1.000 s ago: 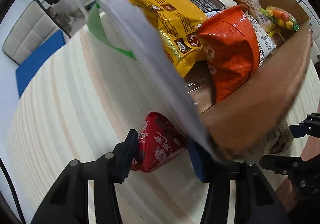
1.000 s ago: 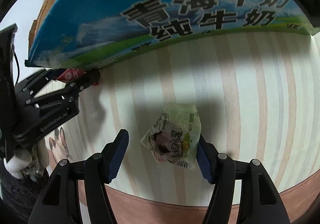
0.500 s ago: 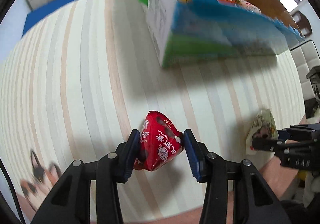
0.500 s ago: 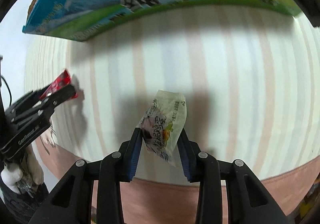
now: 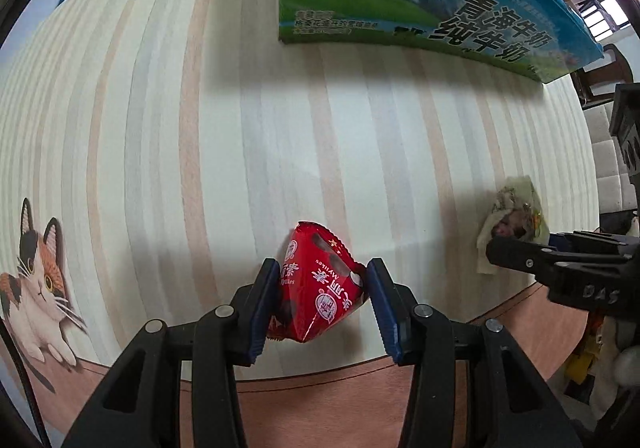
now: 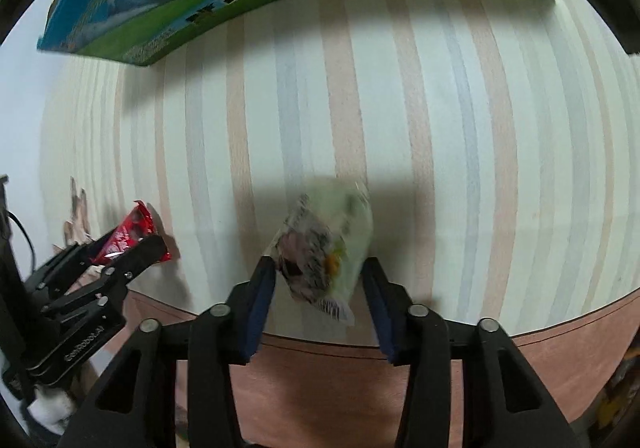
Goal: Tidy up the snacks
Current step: 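Lift both held packs and carry them over the cardboard box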
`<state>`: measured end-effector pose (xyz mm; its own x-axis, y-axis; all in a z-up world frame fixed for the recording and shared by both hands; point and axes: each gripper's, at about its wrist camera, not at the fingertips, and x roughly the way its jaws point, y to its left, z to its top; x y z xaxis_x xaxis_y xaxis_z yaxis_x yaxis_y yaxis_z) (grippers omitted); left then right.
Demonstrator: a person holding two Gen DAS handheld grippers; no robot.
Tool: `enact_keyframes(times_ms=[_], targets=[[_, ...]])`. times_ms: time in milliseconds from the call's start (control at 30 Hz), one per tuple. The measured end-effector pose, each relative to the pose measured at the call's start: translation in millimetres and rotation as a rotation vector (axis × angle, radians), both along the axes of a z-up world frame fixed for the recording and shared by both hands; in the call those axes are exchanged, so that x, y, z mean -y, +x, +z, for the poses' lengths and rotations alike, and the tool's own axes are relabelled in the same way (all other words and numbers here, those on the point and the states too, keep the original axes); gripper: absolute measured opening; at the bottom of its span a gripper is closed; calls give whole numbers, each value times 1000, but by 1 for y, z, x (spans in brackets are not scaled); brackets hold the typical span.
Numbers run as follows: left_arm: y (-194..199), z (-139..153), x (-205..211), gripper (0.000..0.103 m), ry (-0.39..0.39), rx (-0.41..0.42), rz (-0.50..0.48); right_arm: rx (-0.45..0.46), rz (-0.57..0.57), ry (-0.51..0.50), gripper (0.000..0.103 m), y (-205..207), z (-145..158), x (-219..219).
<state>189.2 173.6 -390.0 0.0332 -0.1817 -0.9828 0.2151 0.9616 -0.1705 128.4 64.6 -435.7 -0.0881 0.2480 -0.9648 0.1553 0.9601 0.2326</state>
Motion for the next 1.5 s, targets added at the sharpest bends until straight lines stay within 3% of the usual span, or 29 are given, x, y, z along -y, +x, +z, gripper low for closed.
enact_keyframes(times_ms=[467, 867, 1167, 1367, 1500], targets=[[-19, 28, 36, 42, -12, 58, 28, 60, -35, 44, 35, -25, 29, 21], [-11, 92, 93, 42, -100, 78, 31, 182, -43, 84, 35, -17, 123, 64], [46, 163, 124, 42, -133, 163, 3, 298, -28, 84, 35, 29, 206, 102], [111, 192, 138, 42, -125, 183, 19, 323, -25, 77, 35, 87, 229, 115], [161, 187, 145, 43, -132, 119, 44, 304, -21, 68, 36, 126, 228, 124]])
